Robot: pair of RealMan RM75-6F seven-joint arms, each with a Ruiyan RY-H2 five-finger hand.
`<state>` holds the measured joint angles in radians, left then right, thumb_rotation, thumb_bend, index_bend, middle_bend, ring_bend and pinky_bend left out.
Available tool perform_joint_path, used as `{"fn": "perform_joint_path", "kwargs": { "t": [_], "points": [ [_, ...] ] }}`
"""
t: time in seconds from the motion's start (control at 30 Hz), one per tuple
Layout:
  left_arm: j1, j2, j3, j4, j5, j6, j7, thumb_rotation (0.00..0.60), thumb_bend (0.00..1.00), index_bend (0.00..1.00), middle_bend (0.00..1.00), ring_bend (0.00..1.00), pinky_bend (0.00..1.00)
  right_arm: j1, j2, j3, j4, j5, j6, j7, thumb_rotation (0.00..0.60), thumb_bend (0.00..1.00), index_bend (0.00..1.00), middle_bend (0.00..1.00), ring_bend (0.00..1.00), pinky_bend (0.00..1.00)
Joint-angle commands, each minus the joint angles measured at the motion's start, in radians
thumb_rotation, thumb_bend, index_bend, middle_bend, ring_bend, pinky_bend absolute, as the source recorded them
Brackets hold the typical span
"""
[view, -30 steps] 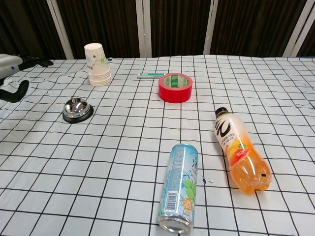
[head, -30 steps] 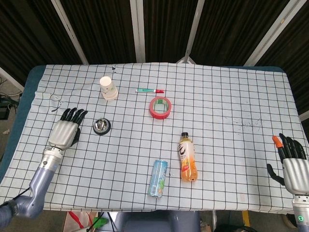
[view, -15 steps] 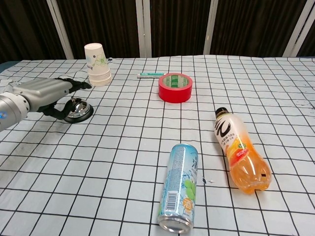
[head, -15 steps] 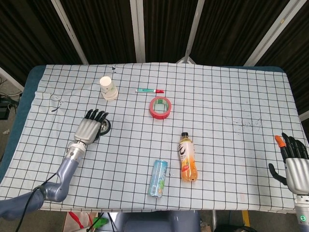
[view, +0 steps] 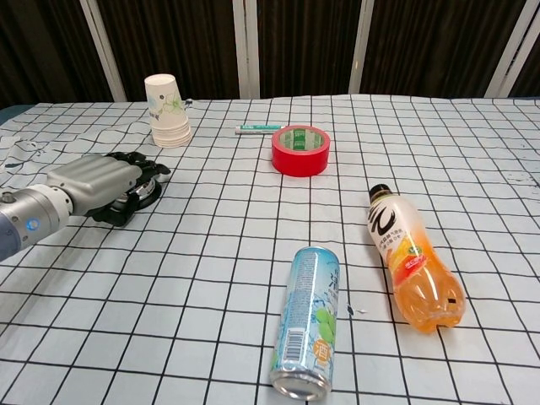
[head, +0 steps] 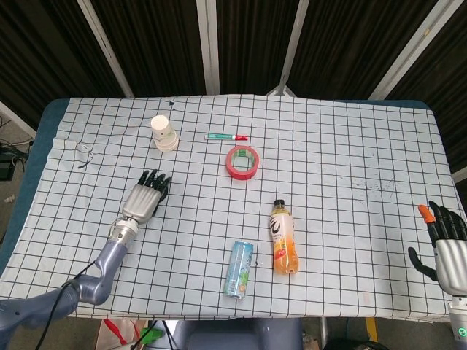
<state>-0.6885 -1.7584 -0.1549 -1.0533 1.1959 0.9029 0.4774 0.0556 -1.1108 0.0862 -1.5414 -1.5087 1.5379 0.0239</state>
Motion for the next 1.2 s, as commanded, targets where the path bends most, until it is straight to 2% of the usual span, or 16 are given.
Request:
{"fn": "perform_joint_path", "kwargs": {
  "t": [0.03,0.1,0.23,0.33,0.43,0.57,0.73,0.97,1.2],
  "points": [
    [0.014,0.064,-0.027,-0.130,0.045,0.117,0.004,0.600,0.98,0.03,0.05,0.00,0.00,0.001,0.000,-0.001,0.001,-0.002,-0.001,0.001,0.600,0.39,0.11,0.00,0.02,0.10],
    [0.034,0.115,-0.043,-0.233,0.079,0.201,0.007,0.600,0.98,0.03,0.05,0.00,0.00,0.001,-0.001,-0.001,0.001,-0.002,-0.002,0.000,0.600,0.39,0.11,0.00,0.02,0.10],
    [0.125,0.299,-0.056,-0.559,0.111,0.375,0.078,0.600,0.98,0.03,0.05,0.00,0.00,0.003,-0.002,-0.005,-0.002,-0.007,-0.006,-0.005,0.600,0.39,0.11,0.00,0.02,0.10],
    [0.201,0.434,-0.035,-0.746,0.121,0.460,0.122,0.600,0.98,0.03,0.05,0.00,0.00,0.003,-0.003,-0.007,-0.005,-0.012,-0.006,-0.007,0.600,0.39,0.11,0.00,0.02,0.10],
    [0.287,0.539,0.014,-0.850,0.151,0.540,0.113,0.600,0.98,0.03,0.05,0.00,0.00,0.003,-0.002,-0.008,-0.008,-0.013,-0.005,-0.009,0.600,0.39,0.11,0.00,0.02,0.10],
    [0.400,0.625,0.099,-0.857,0.212,0.626,-0.001,0.600,0.97,0.02,0.05,0.00,0.00,0.002,-0.003,-0.009,-0.010,-0.012,-0.007,-0.013,0.600,0.39,0.11,0.00,0.02,0.10],
    [0.516,0.652,0.165,-0.759,0.239,0.702,-0.205,0.600,0.97,0.01,0.05,0.00,0.00,0.007,-0.002,-0.015,-0.014,-0.014,-0.022,-0.012,0.600,0.39,0.11,0.00,0.02,0.09],
    [0.575,0.651,0.177,-0.677,0.209,0.698,-0.348,0.600,0.97,0.01,0.05,0.00,0.00,0.009,-0.006,-0.017,-0.016,-0.019,-0.022,-0.028,0.600,0.39,0.11,0.00,0.02,0.09],
    [0.599,0.653,0.158,-0.638,0.257,0.744,-0.397,0.600,0.97,0.00,0.05,0.00,0.00,0.009,-0.007,-0.012,-0.013,-0.016,-0.016,-0.027,0.600,0.39,0.11,0.00,0.02,0.10]
  ]
}}
